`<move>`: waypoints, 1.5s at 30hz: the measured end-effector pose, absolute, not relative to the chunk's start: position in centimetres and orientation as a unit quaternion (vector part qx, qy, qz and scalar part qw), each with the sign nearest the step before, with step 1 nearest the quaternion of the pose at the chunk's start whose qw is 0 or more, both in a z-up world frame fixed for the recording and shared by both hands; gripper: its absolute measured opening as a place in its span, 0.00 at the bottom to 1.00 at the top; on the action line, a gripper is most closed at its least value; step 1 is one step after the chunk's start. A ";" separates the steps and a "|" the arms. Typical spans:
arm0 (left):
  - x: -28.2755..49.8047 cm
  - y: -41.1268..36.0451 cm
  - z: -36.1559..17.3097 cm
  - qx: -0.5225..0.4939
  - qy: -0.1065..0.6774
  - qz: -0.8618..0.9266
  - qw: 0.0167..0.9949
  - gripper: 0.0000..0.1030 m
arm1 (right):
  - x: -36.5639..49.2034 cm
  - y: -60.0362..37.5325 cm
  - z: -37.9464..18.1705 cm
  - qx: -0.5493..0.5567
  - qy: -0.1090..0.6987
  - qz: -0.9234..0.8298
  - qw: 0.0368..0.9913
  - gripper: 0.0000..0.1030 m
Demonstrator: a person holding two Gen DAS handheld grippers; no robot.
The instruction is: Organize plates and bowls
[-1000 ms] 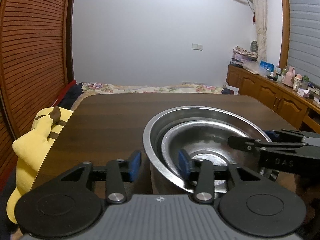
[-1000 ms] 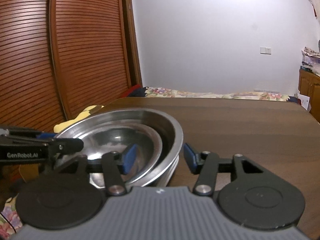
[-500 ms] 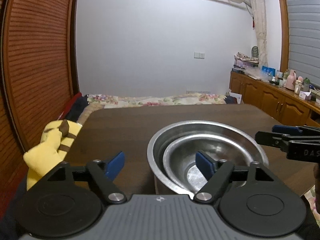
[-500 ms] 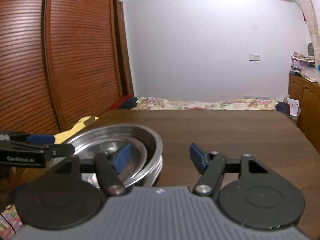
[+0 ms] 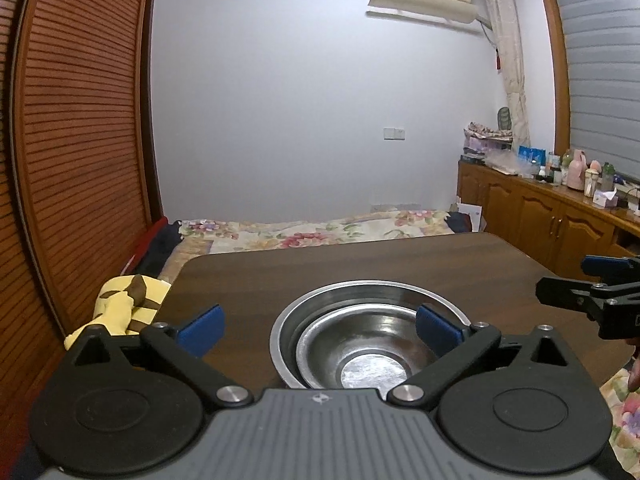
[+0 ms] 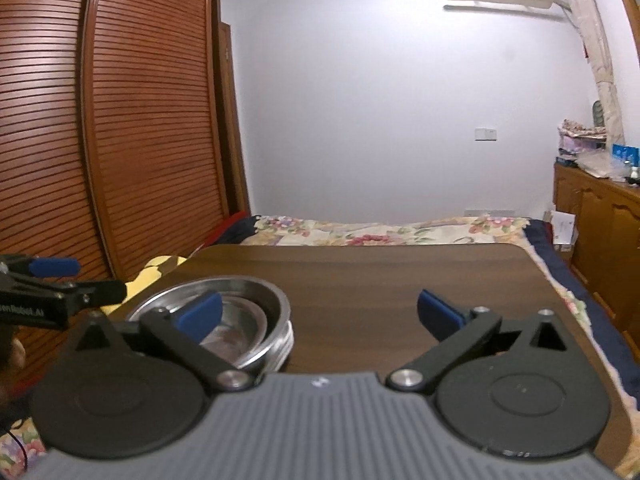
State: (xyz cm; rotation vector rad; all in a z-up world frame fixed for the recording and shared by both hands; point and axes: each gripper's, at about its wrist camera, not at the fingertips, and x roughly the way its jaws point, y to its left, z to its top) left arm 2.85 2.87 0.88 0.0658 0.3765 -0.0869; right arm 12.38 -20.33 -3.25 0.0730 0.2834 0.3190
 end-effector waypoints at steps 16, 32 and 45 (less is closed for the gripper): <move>0.8 0.8 -1.1 0.037 0.202 -0.011 0.979 1.00 | 9.8 -21.0 -4.7 0.045 0.156 0.111 0.981 1.00; 0.7 0.2 -3.5 0.034 0.219 -0.003 0.975 1.00 | 10.0 -22.1 -7.0 0.049 0.165 0.073 0.982 1.00; 1.1 0.3 -4.3 0.033 0.227 0.002 0.973 1.00 | 10.1 -22.4 -7.5 0.049 0.171 0.069 0.982 1.00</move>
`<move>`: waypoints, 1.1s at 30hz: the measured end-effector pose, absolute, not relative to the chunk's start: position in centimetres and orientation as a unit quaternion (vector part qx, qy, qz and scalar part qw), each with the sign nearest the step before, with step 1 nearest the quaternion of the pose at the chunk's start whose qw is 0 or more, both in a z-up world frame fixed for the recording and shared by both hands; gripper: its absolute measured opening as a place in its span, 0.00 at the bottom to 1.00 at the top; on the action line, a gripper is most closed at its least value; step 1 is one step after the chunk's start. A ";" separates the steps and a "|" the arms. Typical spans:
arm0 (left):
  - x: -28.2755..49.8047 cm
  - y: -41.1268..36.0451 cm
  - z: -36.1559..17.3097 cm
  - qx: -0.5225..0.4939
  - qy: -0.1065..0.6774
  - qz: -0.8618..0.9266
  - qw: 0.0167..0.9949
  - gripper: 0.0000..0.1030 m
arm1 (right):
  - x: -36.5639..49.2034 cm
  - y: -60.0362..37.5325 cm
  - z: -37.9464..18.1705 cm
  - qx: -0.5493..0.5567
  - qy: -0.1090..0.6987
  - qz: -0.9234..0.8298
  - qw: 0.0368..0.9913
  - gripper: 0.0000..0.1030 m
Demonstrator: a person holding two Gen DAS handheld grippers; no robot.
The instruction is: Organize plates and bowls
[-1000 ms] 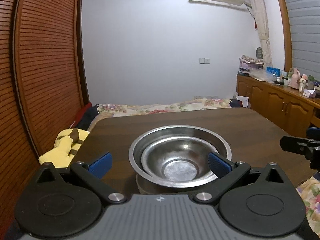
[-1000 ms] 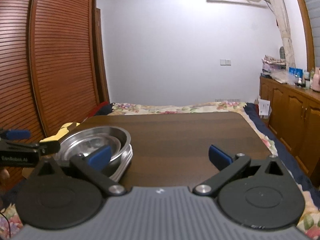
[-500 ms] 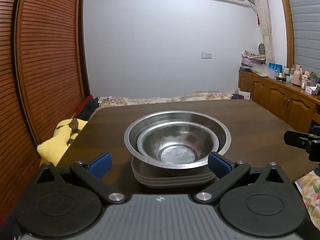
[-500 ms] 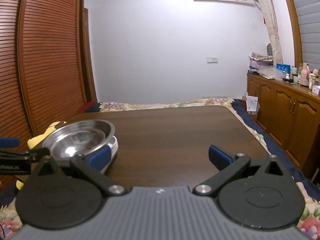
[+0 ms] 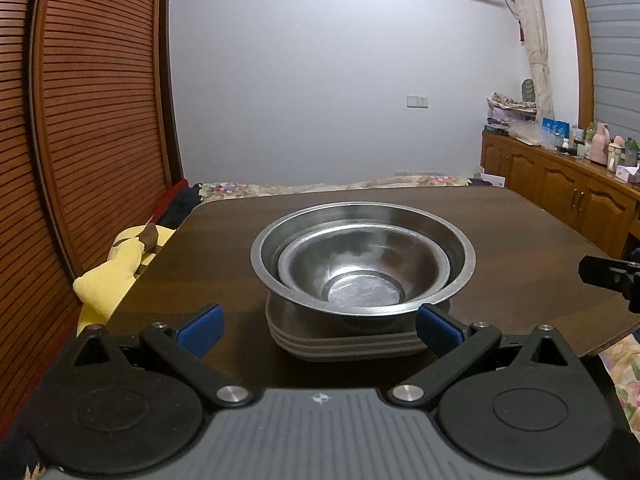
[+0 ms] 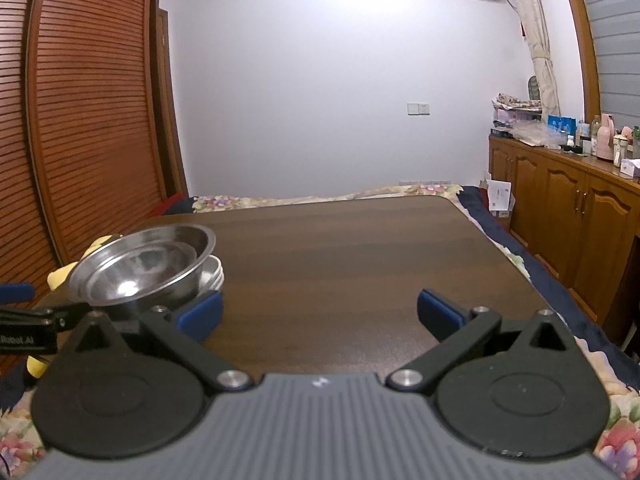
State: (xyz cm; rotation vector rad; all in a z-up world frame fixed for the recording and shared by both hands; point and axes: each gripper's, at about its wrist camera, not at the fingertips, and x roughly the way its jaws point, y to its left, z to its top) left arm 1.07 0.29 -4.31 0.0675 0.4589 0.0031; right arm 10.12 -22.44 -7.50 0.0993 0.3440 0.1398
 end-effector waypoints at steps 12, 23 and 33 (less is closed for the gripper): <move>1.1 0.5 -4.4 0.032 0.226 0.001 0.974 1.00 | 10.0 -22.7 -7.5 0.053 0.171 0.070 0.981 1.00; 1.1 0.6 -4.3 0.032 0.225 0.000 0.974 1.00 | 10.0 -22.9 -7.4 0.054 0.172 0.070 0.981 1.00; 1.0 0.5 -4.2 0.032 0.224 0.000 0.974 1.00 | 10.0 -22.9 -7.4 0.054 0.172 0.070 0.981 1.00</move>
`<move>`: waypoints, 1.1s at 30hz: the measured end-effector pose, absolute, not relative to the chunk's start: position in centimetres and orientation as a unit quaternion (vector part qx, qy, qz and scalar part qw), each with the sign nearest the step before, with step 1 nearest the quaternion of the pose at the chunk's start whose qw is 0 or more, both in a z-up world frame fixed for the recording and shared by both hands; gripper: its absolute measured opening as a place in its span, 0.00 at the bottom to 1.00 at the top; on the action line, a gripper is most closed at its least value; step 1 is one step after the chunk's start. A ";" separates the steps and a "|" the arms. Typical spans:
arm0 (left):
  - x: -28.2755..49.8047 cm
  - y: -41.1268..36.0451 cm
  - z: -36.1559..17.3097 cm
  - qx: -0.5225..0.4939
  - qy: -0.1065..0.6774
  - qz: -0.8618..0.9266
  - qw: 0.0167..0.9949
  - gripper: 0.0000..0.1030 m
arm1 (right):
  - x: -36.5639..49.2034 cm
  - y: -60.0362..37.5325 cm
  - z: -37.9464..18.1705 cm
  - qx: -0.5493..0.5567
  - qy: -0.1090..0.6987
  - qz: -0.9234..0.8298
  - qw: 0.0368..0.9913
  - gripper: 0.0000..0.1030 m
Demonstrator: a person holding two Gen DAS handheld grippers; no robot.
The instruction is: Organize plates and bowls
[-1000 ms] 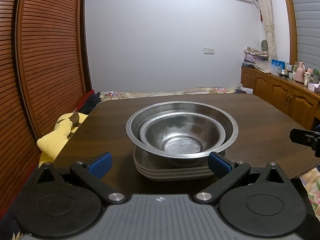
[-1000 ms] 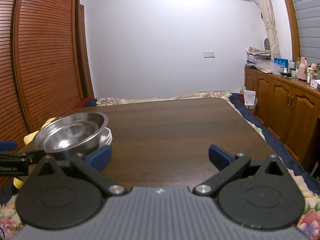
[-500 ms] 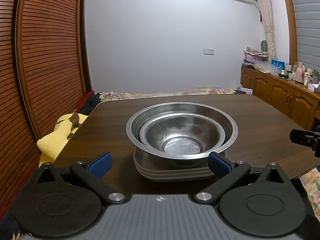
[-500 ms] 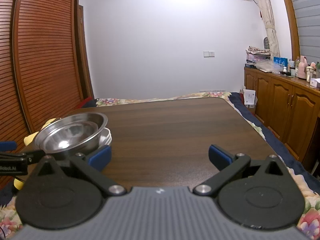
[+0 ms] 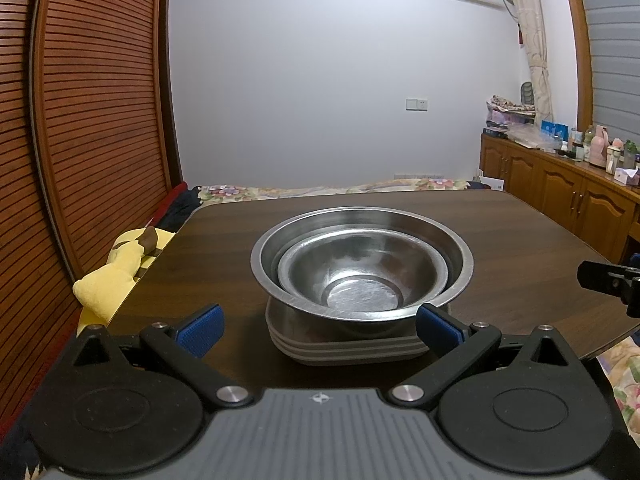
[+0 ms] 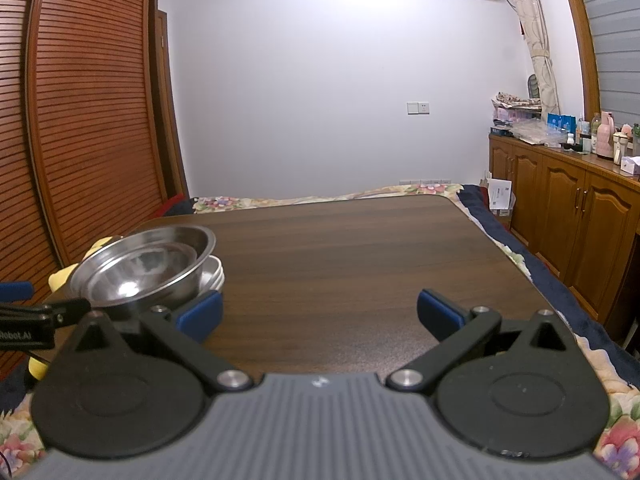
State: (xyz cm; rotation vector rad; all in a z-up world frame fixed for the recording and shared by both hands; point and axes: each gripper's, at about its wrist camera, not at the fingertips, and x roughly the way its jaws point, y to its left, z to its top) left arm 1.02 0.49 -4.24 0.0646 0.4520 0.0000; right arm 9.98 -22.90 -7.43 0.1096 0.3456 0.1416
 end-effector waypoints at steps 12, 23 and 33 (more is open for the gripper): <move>0.9 0.4 -4.1 0.032 0.224 -0.001 0.974 1.00 | 10.2 -22.8 -7.4 0.055 0.174 0.073 0.980 1.00; 0.9 0.4 -4.1 0.032 0.224 -0.001 0.974 1.00 | 10.2 -22.6 -7.5 0.057 0.173 0.073 0.981 1.00; 0.9 0.4 -4.0 0.033 0.224 -0.002 0.974 1.00 | 10.2 -22.5 -7.5 0.057 0.173 0.073 0.980 1.00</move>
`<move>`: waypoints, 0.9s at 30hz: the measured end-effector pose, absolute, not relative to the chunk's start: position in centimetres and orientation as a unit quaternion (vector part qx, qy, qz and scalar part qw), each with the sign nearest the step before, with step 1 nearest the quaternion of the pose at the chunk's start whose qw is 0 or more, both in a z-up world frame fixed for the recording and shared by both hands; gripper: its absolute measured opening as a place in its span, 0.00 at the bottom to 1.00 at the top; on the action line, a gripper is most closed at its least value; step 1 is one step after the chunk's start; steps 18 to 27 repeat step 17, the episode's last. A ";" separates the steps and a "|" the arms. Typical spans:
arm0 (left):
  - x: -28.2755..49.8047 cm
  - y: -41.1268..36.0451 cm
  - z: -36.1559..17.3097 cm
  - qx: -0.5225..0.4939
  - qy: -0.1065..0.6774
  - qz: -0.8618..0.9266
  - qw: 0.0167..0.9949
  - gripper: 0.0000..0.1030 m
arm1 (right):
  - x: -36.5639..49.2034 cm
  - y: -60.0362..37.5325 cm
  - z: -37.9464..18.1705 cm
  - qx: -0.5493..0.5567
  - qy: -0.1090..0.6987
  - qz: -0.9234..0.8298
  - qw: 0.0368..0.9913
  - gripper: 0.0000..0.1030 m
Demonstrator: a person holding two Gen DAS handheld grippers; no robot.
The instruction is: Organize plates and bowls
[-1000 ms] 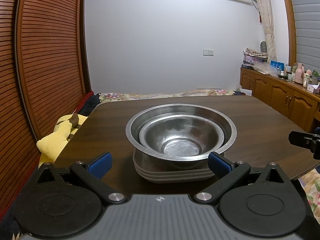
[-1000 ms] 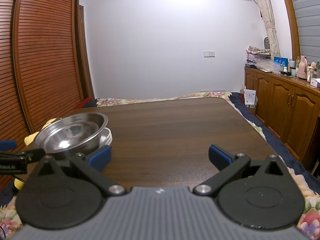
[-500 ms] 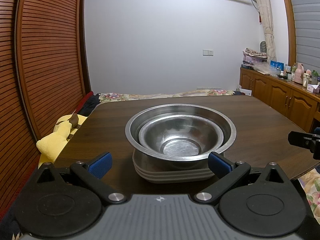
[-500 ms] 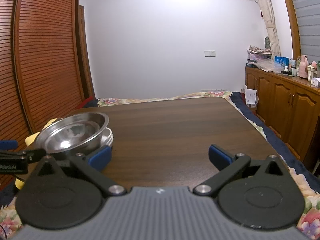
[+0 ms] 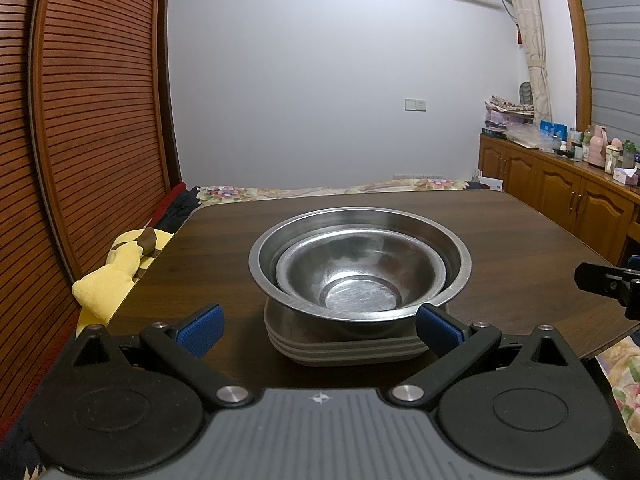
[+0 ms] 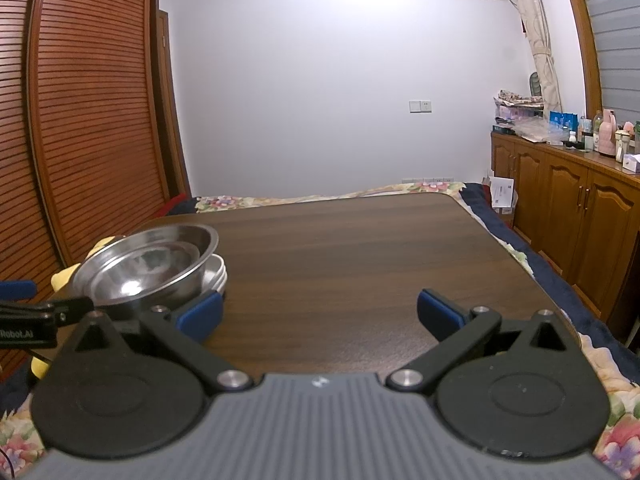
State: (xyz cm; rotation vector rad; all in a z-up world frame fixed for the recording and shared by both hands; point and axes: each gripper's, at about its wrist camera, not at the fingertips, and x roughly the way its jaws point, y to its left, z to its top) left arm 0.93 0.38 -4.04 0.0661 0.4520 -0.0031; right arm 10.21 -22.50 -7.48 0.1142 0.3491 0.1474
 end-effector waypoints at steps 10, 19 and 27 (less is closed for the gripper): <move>0.9 0.3 -4.0 0.033 0.224 -0.002 0.974 1.00 | 10.1 -22.4 -7.4 0.056 0.172 0.075 0.981 1.00; 0.9 0.1 -4.0 0.034 0.223 -0.003 0.974 1.00 | 10.1 -22.4 -7.4 0.056 0.171 0.075 0.981 1.00; 0.9 0.1 -4.0 0.034 0.223 -0.003 0.974 1.00 | 10.1 -22.4 -7.4 0.056 0.171 0.075 0.981 1.00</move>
